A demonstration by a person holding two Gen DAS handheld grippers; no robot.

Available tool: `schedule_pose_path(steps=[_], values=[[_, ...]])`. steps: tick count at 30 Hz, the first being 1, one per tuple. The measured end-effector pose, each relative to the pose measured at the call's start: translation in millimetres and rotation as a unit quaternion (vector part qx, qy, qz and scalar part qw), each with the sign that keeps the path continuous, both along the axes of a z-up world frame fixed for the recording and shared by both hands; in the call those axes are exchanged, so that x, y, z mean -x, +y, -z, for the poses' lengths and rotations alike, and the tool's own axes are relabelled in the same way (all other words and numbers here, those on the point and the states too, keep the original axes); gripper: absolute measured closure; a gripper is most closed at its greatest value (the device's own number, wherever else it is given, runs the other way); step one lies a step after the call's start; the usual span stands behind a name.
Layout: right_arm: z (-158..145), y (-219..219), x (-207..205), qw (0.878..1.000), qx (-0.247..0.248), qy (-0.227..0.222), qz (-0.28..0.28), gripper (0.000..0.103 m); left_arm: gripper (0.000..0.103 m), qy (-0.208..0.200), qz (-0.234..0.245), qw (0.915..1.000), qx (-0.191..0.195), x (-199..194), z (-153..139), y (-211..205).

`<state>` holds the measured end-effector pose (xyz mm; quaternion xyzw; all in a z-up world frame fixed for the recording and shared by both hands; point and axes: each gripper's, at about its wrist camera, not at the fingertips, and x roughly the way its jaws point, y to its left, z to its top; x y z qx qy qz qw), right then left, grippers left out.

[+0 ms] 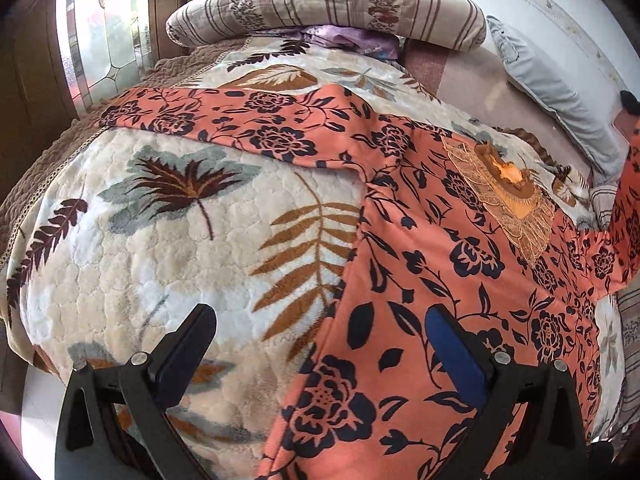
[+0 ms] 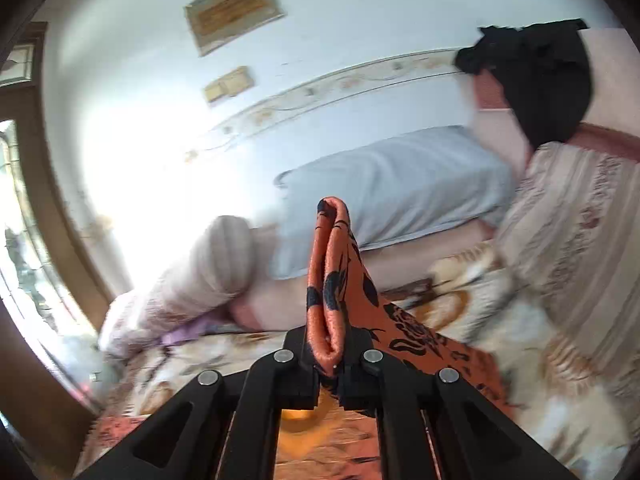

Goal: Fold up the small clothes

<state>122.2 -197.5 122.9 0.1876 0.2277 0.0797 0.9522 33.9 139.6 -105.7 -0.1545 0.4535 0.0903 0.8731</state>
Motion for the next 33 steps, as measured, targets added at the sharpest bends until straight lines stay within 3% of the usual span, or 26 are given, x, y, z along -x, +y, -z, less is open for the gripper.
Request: schedule_pose_path(steps=[3, 4, 5, 6, 7, 9, 10, 12, 15, 20, 25, 29, 31, 32, 33], values=[[34, 80, 12, 0.994, -0.08, 0.014, -0.066, 0.093, 0.0, -0.002, -0.014, 0.9999, 0.004, 8, 0, 17], [60, 107, 7, 0.991, -0.096, 0.04, -0.088, 0.078, 0.0, 0.0, -0.019, 0.9998, 0.004, 10, 1, 22], [90, 134, 4, 0.986, -0.098, 0.07, -0.112, 0.041, 0.0, 0.003, -0.021, 0.9998, 0.002, 11, 2, 27], [119, 151, 1, 0.983, -0.093, 0.096, -0.125, 0.02, 0.0, 0.007, -0.022, 0.9997, 0.001, 12, 3, 30], [154, 169, 1, 0.979, -0.085, 0.128, -0.134, 0.013, 0.0, 0.009, -0.024, 0.9997, 0.0, 12, 4, 33], [217, 177, -4, 0.958, -0.078, 0.222, -0.161, 0.014, 0.0, 0.012, -0.025, 0.9996, -0.005, 16, 3, 39], [236, 172, 1, 0.951, -0.092, 0.246, -0.161, 0.014, 0.0, 0.01, -0.026, 0.9996, -0.005, 15, 3, 41], [246, 138, 7, 0.954, -0.101, 0.239, -0.148, 0.014, 0.0, 0.011, -0.028, 0.9995, -0.006, 12, 3, 41], [225, 87, 12, 0.967, -0.096, 0.201, -0.123, 0.014, 0.0, 0.01, -0.01, 0.9998, 0.011, 1, -1, 32], [208, 10, 17, 0.983, -0.052, 0.158, -0.071, 0.014, 0.0, -0.015, 0.067, 0.9967, 0.045, -36, -25, -14], [236, -35, 51, 0.98, -0.092, 0.167, -0.057, 0.014, 0.0, -0.034, 0.124, 0.9866, 0.1, -100, -39, -57], [251, -42, 58, 0.977, -0.096, 0.179, -0.06, 0.014, 0.001, 0.006, 0.136, 0.9846, 0.109, -167, -15, -74], [251, -51, 59, 0.977, -0.11, 0.173, -0.053, 0.014, 0.007, 0.038, 0.122, 0.9874, 0.093, -191, 6, -76], [251, -55, 59, 0.977, -0.116, 0.17, -0.049, 0.014, 0.017, 0.057, 0.118, 0.9876, 0.086, -198, 18, -77], [251, -60, 59, 0.977, -0.123, 0.17, -0.045, 0.014, 0.037, 0.084, 0.112, 0.9869, 0.08, -205, 31, -76]])
